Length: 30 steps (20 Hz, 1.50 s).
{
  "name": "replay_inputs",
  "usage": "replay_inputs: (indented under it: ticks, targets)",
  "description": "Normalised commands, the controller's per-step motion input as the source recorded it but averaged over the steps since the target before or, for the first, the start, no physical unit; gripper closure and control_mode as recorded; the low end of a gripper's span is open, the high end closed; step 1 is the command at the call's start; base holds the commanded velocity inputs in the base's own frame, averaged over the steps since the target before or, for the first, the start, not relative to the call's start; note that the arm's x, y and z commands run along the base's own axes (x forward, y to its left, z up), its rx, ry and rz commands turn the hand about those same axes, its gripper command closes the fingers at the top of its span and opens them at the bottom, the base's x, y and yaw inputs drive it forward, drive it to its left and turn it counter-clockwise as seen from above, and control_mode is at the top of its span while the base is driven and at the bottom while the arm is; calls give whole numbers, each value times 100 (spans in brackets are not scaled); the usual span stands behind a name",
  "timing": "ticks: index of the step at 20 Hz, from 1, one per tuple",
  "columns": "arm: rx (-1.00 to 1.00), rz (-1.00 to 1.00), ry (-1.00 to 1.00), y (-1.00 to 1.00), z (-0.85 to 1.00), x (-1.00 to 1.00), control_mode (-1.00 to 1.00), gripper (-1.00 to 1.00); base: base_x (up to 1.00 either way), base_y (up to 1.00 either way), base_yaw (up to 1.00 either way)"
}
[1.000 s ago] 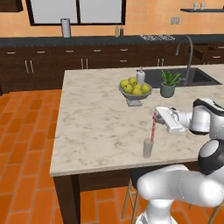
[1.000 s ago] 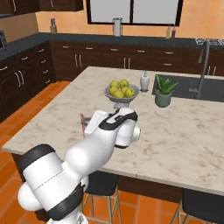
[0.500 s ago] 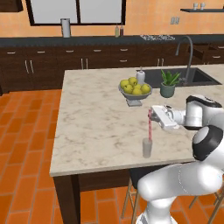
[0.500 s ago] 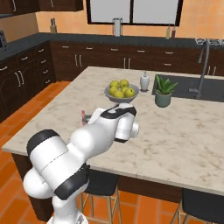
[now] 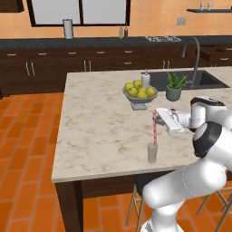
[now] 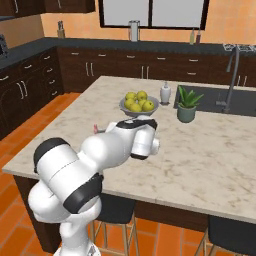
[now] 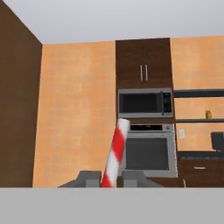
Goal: Take a straw from the drawer in front and place it inside the glass cup on the dining counter.
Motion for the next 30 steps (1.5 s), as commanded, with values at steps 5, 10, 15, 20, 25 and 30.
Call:
replay_inputs:
  ticks: [5,10,15,20,25,30]
  targets:
    - [0,0,-1,0,4,-18,-100,100,0,0,0]
    - [0,0,-4,0,33,-1,-100,100,0,0,0]
    - [0,0,-1,0,8,0,-100,100,0,0,0]
    - [0,0,2,0,-10,0,-100,100,0,0,0]
    - [0,0,6,0,-25,0,-100,100,0,0,0]
    - [0,0,1,0,-15,0,-100,100,0,0,0]
